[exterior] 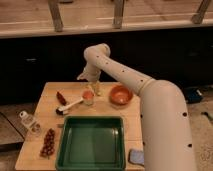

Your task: Place apple in paper cup

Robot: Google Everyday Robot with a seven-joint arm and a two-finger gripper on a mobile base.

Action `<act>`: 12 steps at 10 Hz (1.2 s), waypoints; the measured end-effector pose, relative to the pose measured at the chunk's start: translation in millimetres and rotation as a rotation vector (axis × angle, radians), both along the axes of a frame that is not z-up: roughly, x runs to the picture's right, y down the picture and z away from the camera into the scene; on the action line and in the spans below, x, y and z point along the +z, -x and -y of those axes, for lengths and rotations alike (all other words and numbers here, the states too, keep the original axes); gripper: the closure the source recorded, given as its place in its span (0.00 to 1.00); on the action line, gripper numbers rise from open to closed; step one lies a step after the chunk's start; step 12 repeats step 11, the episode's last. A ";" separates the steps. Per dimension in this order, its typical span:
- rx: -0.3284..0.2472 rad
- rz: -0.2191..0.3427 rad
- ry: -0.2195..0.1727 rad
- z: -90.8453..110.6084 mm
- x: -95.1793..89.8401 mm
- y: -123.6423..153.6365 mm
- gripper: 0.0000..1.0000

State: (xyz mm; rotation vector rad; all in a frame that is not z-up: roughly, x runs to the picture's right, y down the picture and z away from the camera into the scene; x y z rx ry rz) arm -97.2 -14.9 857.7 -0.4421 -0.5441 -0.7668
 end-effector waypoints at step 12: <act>0.012 0.027 -0.024 -1.1 -4.1 -5.5 0.20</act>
